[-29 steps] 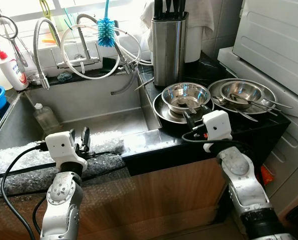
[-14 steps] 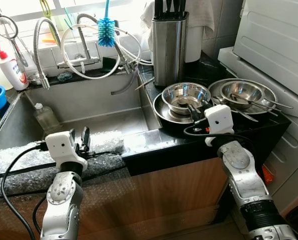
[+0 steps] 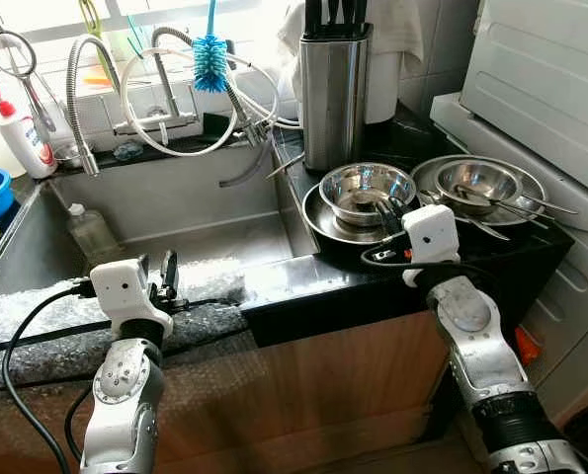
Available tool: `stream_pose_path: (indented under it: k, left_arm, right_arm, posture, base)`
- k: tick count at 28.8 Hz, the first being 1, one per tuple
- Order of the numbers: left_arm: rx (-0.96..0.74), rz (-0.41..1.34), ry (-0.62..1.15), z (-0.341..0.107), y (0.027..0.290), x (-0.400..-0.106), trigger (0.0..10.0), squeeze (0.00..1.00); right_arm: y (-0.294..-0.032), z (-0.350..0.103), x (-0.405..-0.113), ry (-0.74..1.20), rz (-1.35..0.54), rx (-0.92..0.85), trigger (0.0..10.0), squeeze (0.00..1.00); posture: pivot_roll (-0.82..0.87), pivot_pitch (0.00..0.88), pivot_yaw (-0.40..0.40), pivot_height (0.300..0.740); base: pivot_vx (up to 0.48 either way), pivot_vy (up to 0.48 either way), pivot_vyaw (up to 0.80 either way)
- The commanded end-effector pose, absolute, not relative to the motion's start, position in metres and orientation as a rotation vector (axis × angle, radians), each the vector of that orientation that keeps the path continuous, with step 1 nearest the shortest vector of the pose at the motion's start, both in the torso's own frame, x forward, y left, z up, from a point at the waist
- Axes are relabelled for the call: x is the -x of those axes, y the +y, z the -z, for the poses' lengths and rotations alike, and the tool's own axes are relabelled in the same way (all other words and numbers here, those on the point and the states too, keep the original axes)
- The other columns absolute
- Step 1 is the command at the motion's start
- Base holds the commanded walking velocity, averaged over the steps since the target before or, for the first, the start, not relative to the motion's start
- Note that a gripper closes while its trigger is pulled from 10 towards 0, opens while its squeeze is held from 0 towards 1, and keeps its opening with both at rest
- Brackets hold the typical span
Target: Kitchen organization
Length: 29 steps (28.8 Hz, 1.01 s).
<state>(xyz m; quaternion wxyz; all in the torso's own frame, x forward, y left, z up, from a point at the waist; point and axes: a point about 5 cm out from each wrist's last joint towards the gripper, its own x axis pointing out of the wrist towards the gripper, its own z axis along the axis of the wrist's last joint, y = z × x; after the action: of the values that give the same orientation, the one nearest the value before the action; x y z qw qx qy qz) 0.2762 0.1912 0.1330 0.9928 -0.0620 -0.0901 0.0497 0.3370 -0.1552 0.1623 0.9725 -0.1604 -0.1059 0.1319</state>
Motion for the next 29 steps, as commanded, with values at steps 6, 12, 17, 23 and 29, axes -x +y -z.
stream_pose_path:
  k: [6, 12, 17, 23, 29]
  left_arm:
    - [0.097, -0.109, -0.182, -0.135, 0.193, -0.279, 10.0, 0.0]
    - [0.097, -0.113, -0.19, -0.137, 0.193, -0.28, 10.0, 0.0]
    - [0.098, -0.113, -0.201, -0.139, 0.193, -0.28, 10.0, 0.0]
    - [0.1, -0.114, -0.221, -0.145, 0.192, -0.282, 10.0, 0.0]
    - [0.051, -0.093, -0.233, -0.146, 0.188, -0.283, 10.0, 0.0]
  right_arm:
    - [-0.154, -0.183, -0.344, -0.287, -0.252, 0.315, 0.0, 0.0]
    - [-0.149, -0.204, -0.345, -0.355, -0.259, 0.295, 0.0, 0.0]
    - [-0.144, -0.221, -0.344, -0.408, -0.274, 0.269, 0.0, 0.0]
    - [-0.14, -0.239, -0.345, -0.452, -0.281, 0.191, 0.0, 0.0]
    - [-0.132, -0.245, -0.351, -0.452, -0.29, 0.133, 2.4, 0.0]
  posture:
    - [-0.01, 0.0, 0.109, 0.74]
    - [-0.01, 0.0, 0.107, 0.74]
    - [-0.01, 0.0, 0.106, 0.74]
    - [-0.01, 0.0, 0.104, 0.74]
    - [0.0, 0.0, 0.1, 0.74]
  base:
    - [0.0, 0.0, 0.0]
    - [0.0, 0.0, 0.0]
    - [0.0, 0.0, 0.0]
    - [0.0, 0.0, 0.0]
    - [0.0, 0.0, 0.0]
